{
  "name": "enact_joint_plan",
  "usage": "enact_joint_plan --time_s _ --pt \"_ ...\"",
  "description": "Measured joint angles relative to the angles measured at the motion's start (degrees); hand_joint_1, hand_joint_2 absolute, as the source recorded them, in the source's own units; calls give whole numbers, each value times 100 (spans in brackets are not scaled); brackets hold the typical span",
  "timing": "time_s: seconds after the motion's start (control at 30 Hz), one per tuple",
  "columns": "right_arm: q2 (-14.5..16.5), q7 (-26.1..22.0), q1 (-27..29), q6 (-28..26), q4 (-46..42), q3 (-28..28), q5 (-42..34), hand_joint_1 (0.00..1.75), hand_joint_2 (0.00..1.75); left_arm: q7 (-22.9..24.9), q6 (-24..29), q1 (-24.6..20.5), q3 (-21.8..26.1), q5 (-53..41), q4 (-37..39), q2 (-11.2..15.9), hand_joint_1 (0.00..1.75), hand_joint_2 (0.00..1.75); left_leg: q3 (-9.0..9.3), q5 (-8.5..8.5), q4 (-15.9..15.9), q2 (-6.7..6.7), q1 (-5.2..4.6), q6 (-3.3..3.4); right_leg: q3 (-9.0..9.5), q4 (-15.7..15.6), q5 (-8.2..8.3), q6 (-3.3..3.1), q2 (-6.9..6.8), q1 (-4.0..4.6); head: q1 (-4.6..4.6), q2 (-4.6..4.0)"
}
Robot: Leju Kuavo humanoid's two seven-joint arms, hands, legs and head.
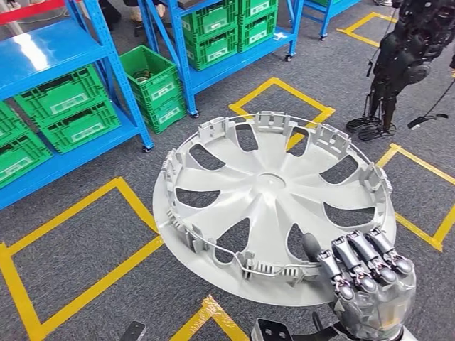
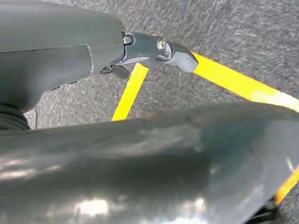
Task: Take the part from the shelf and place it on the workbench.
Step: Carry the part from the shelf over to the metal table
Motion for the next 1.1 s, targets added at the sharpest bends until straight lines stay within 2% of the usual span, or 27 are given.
enact_joint_plan --time_s 0.07,0.13,0.2,0.23,0.3,0.33,0.37,0.4,0.43,0.47,0.5,0.57,0.6,0.63,0.67,0.7,0.73,0.77,0.8,0.83,0.87,0.9,0.93,0.97,1.0,1.03,1.1 --pt "0 -2 -2 -1 -6 0 0 175 175 0 1 -6 -4 1 0 8 0 0 352 314 -742 -226 34 28 -24 38 2 34 139 1 4 0" --pt "0 -1 -8 -1 -20 -1 0 175 175 0 0 -11 -7 1 0 10 0 0 488 354 -1080 -400 44 51 -94 64 27 109 251 -6 6 0" --pt "0 -2 2 -1 -32 -2 0 175 175 0 -1 -16 -10 -1 -1 -7 0 0 479 361 -1133 -332 37 95 -170 56 67 196 354 -33 5 0" --pt "0 -4 12 -1 -37 -3 0 175 175 -1 -1 -22 -13 -2 -1 -15 0 0 477 385 -1161 -272 40 131 -212 77 47 227 320 -36 12 0" --pt "0 -8 17 -1 -44 -3 0 175 175 -3 2 -32 -20 -3 -1 -27 0 0 470 432 -1213 -138 52 209 -395 395 -170 272 82 -23 53 0" --pt "0 -9 16 -1 -46 -3 0 175 175 -4 3 -30 -26 -3 0 -23 0 0 461 440 -1217 -72 39 227 -546 725 -358 285 -81 -15 76 0" --pt "0 -9 12 -1 -47 -2 0 175 175 -4 3 -22 -31 -3 0 -22 0 0 451 444 -1218 0 30 237 -718 1121 -547 297 -182 -13 91 0" --pt "0 -9 13 -1 -47 -3 0 175 175 -4 3 -13 -36 -3 0 -21 0 0 444 444 -1216 76 21 238 -866 1465 -678 308 -231 -14 93 0" --pt "0 -9 17 -1 -47 -6 0 175 175 -4 3 -7 -40 -3 0 -22 0 0 442 444 -1216 153 14 238 -931 1647 -710 315 -256 -14 93 0" --pt "0 -9 20 -1 -47 -10 0 175 175 -4 4 -7 -43 -3 0 -24 0 0 443 443 -1215 225 11 238 -885 1606 -635 316 -278 -13 93 0" --pt "0 -9 22 -1 -47 -14 0 175 175 -4 4 -10 -45 -3 0 -28 0 0 447 441 -1214 290 10 235 -720 1330 -472 306 -317 -12 94 0" --pt "0 -9 19 -1 -48 -17 0 175 175 -4 7 -19 -48 -3 0 -36 0 0 459 427 -1205 401 -10 211 -258 507 -161 270 -534 16 97 0" --pt "0 -9 13 -1 -48 -17 0 175 175 -4 9 -21 -49 -3 0 -36 0 0 460 419 -1197 447 -28 188 -89 210 -91 239 -632 33 93 0" --pt "0 -9 12 -1 -49 -20 0 175 175 -2 10 -21 -49 -4 0 -35 0 0 459 413 -1189 495 -46 161 -6 56 -79 209 -690 50 95 0" --pt "0 -11 14 -1 -49 -24 0 175 175 1 11 -22 -50 -5 0 -34 0 0 457 411 -1182 546 -62 136 5 16 -95 181 -680 65 93 0" --pt "0 -15 19 -1 -49 -31 0 175 175 3 12 -27 -51 -7 0 -35 0 0 461 410 -1181 602 -63 111 -4 18 -84 143 -614 59 92 0" --pt "0 -21 25 -1 -50 -38 0 175 175 4 13 -36 -52 -8 0 -35 0 0 462 383 -1160 587 -55 81 -16 11 -68 109 -556 49 92 0" --pt "0 -28 26 -1 -50 -43 0 175 175 4 13 -44 -52 -9 0 -35 0 0 442 315 -1090 505 -45 54 -21 1 -51 75 -503 36 85 0" --pt "0 -33 24 -1 -51 -45 0 175 175 4 14 -50 -53 -10 0 -34 0 0 373 179 -902 372 -34 26 -21 -11 -33 40 -450 20 73 0" --pt "0 -36 23 -1 -51 -45 0 175 175 4 14 -47 -54 -11 0 -33 0 0 246 -11 -591 215 -22 5 -23 -15 -20 16 -396 8 60 0" --pt "1 -38 20 -1 -51 -45 0 175 175 5 14 -36 -55 -11 0 -34 0 0 82 -209 -206 114 -17 -5 -29 -13 -14 1 -337 7 49 0" --pt "1 -40 21 -1 -51 -46 0 175 175 7 14 -23 -57 -12 0 -35 0 0 -85 -371 176 64 -14 -12 -33 -12 -9 -9 -271 8 44 0" --pt "1 -46 21 -1 -51 -48 0 175 175 10 14 -10 -59 -12 0 -37 0 0 -195 -425 415 49 -14 -14 -35 -9 -6 -12 -196 10 43 0" --pt "1 -59 22 -1 -51 -49 0 175 175 14 14 -5 -62 -11 0 -37 0 0 -213 -357 443 42 -14 -10 -35 -2 -5 -14 -119 12 42 0" --pt "1 -76 23 -1 -51 -50 0 175 175 17 15 -5 -66 -11 0 -37 0 0 -137 -189 264 30 -12 0 -33 7 -5 -12 -41 11 42 0" --pt "2 -95 22 -1 -51 -50 0 175 175 19 15 -9 -71 -10 0 -35 0 0 21 49 -100 -26 -6 18 -32 20 -7 -7 38 10 40 0" --pt "2 -128 17 -1 -51 -54 0 175 175 21 17 -15 -85 -2 0 -22 0 0 326 339 -810 -306 25 58 -65 55 -8 26 175 10 46 0"
